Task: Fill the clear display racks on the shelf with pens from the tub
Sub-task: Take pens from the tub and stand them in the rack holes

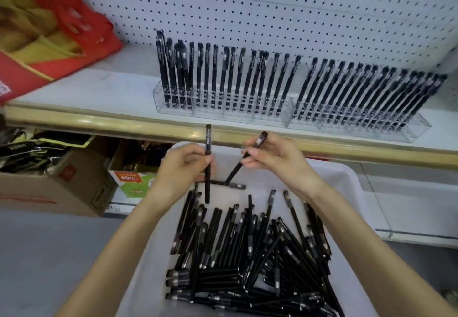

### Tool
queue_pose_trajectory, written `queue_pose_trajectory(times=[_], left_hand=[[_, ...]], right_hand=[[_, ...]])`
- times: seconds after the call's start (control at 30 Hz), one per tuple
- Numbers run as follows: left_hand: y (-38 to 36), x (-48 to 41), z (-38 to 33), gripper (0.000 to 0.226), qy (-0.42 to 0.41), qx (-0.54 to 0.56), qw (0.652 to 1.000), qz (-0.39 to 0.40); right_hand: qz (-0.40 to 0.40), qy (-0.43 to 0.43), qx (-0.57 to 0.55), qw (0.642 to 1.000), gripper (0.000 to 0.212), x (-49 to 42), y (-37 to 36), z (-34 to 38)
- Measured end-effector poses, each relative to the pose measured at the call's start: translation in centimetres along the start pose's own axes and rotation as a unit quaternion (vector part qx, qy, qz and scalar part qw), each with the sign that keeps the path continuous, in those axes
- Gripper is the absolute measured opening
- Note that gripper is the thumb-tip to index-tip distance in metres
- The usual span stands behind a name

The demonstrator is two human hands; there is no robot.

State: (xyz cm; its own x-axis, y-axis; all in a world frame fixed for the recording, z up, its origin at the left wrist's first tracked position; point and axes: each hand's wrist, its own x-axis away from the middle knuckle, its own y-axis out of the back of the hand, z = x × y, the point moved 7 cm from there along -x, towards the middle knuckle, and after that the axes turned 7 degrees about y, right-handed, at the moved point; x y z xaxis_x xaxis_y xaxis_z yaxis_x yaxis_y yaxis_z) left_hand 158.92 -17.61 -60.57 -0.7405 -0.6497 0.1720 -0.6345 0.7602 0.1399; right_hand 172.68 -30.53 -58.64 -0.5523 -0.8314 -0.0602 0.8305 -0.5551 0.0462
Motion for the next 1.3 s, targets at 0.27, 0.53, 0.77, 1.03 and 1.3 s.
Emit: queue_pose_trajectory(times=[0.27, 0.53, 0.77, 1.03, 1.3], left_hand=[[6.0, -2.6, -4.7, 0.004, -0.051, 0.024, 0.994, -0.095], [8.9, -5.1, -6.5, 0.016, -0.089, -0.219, 0.951, -0.198], [8.8, -6.6, -6.8, 0.019, -0.154, -0.367, 0.900, -0.176], [8.2, -7.2, -6.2, 0.016, -0.169, -0.419, 0.874, -0.178], [8.1, -7.2, -6.2, 0.015, -0.179, -0.413, 0.874, -0.181]], right_hand=[[0.056, 0.082, 0.032, 0.995, 0.016, -7.3, -3.5, 8.4], [-0.065, 0.206, 0.214, 0.953, 0.017, -13.2, -4.0, 12.6], [-0.094, 0.298, 0.266, 0.912, 0.054, -14.6, -5.2, 12.2], [-0.138, 0.347, 0.301, 0.878, 0.045, -15.2, -5.1, 10.6], [-0.108, 0.371, 0.426, 0.818, 0.046, -15.5, -6.5, 8.9]])
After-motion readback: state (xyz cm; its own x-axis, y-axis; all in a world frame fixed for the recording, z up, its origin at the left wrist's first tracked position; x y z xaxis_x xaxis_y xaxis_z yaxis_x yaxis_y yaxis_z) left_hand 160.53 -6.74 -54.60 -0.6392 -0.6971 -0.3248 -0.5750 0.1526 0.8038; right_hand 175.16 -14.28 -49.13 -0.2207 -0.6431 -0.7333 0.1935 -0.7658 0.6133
